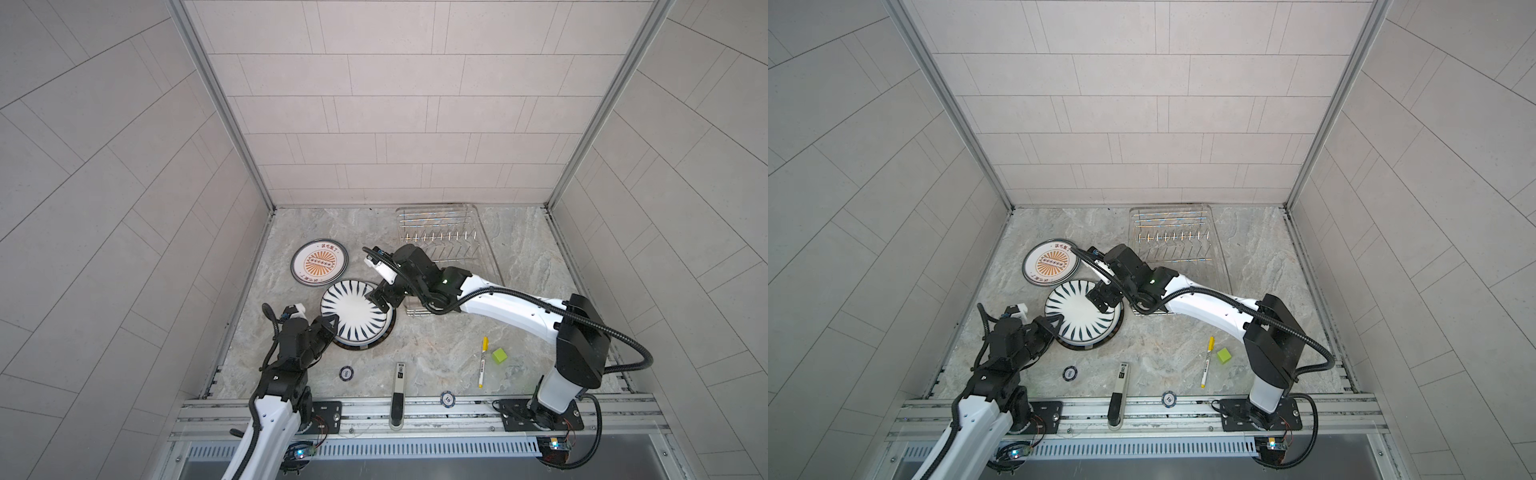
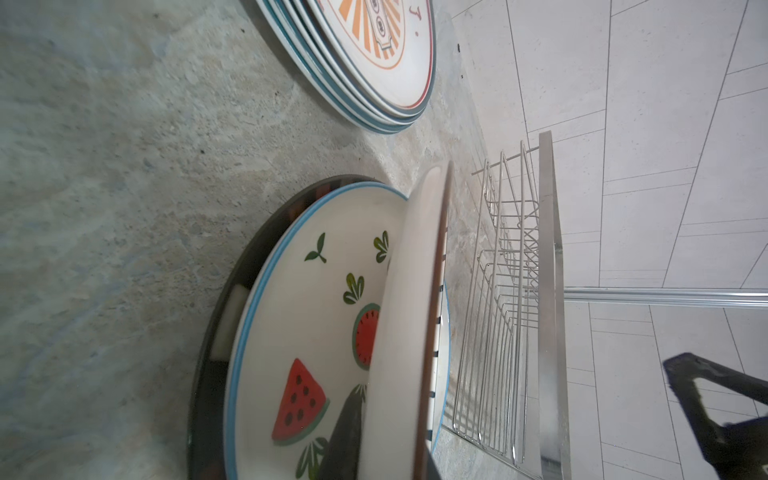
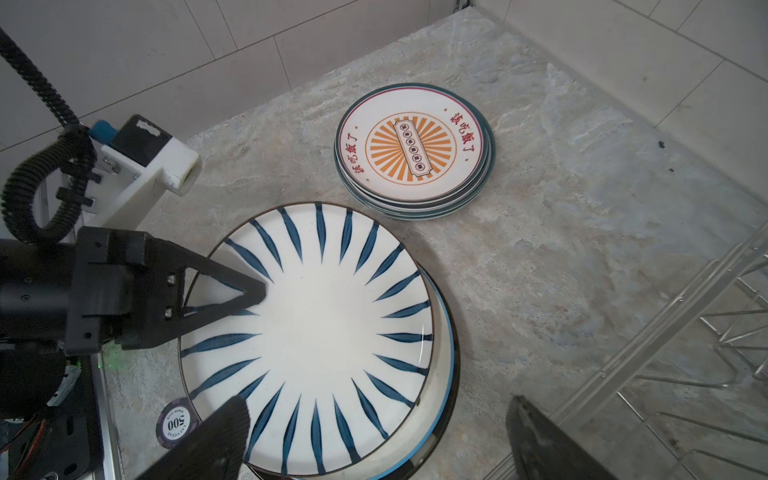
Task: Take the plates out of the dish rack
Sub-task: 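Lower the blue-striped plate flat onto the watermelon plate and release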
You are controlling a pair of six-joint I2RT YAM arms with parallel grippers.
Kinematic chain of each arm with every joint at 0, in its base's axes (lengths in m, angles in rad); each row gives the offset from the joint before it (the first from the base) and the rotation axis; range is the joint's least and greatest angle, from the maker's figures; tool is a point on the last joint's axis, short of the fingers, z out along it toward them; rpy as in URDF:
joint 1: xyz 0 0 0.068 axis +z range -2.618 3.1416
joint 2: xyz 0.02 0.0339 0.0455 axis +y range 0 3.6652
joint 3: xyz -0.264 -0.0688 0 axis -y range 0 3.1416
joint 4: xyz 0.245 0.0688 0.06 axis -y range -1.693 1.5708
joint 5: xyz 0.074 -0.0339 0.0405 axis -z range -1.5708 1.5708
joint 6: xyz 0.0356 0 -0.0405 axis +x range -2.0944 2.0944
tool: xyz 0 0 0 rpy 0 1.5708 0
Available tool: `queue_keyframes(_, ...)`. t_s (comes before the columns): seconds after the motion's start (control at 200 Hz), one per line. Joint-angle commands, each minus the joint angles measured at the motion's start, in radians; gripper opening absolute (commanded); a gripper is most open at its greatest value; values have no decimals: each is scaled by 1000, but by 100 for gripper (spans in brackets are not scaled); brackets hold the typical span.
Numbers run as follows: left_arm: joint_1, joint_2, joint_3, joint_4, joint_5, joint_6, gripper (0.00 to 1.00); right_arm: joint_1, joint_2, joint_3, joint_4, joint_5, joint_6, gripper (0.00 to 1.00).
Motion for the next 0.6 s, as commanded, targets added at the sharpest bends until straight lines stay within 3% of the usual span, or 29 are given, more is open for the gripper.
queue_keyframes(0.0, 5, -40, 14, 87, 7, -20, 16, 10, 30, 37, -16, -34, 10, 98)
queue_keyframes(0.11, 6, -31, 12, 82, -3, -7, 23, 10, 59, 55, -29, -17, 18, 98)
queue_keyframes(0.34, 5, 19, 4, 109, -35, 9, 27, 10, 116, 94, -58, 7, 21, 97)
queue_keyframes(0.595, 5, 54, 47, 40, -96, 104, 46, 10, 146, 115, -76, 20, 23, 97)
